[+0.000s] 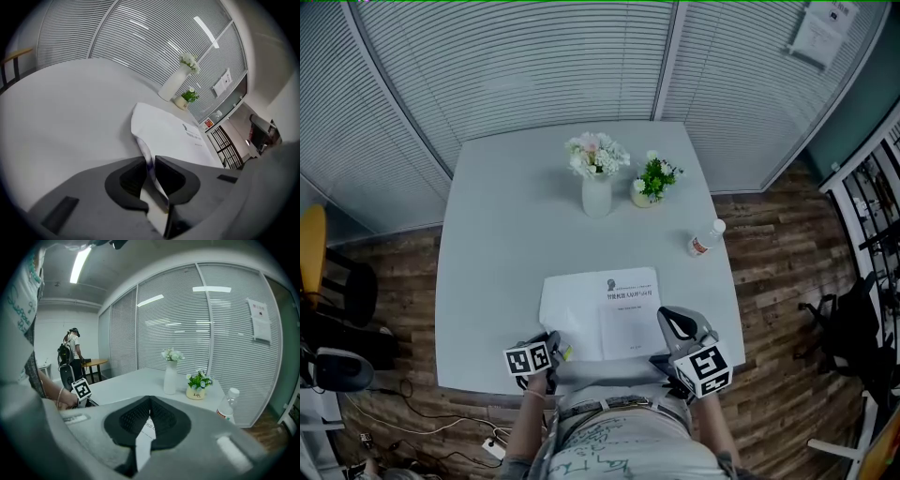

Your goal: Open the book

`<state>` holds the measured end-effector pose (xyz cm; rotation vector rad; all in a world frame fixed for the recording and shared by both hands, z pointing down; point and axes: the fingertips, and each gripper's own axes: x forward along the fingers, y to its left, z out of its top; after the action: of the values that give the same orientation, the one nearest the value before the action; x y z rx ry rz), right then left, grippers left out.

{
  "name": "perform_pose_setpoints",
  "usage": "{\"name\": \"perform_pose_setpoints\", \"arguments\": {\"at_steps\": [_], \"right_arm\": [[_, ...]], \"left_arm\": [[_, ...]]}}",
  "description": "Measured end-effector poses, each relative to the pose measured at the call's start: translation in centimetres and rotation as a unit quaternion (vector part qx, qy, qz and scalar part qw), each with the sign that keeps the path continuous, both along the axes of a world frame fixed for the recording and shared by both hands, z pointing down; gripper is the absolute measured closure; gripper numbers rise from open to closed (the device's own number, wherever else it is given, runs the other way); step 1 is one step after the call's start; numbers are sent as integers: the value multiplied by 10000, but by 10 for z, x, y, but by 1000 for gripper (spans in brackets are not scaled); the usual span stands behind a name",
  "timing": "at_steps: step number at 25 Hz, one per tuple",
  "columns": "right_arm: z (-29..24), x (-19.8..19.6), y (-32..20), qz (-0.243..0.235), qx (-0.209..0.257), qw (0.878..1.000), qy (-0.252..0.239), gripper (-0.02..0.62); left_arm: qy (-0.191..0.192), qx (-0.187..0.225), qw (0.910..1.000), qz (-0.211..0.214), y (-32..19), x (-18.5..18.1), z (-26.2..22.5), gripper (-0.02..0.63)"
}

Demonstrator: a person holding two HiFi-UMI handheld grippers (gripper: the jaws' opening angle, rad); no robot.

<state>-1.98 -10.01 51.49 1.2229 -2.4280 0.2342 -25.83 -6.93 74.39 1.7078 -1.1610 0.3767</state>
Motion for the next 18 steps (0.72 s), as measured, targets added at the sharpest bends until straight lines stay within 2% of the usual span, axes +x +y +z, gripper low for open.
{"name": "perform_pose_setpoints", "arguments": {"at_steps": [9,15,16,18], "right_arm": [[2,-1,-1,-75,-25,10000,-28,593],[2,4,-3,-92,-12,9999,-48,594],[2,5,-3,-92,-10,9999,-48,593],[3,7,-3,-78,-11,10000,-56,594]], "left_arm": [[27,-2,10000,-33,-1,-1,0,548],[215,38,9996,-205,-2,-3,-3,537],[230,67,9993,-294,-2,-6,-3,529],[200,115,9988,-435,1,-9,-5,469]]}}
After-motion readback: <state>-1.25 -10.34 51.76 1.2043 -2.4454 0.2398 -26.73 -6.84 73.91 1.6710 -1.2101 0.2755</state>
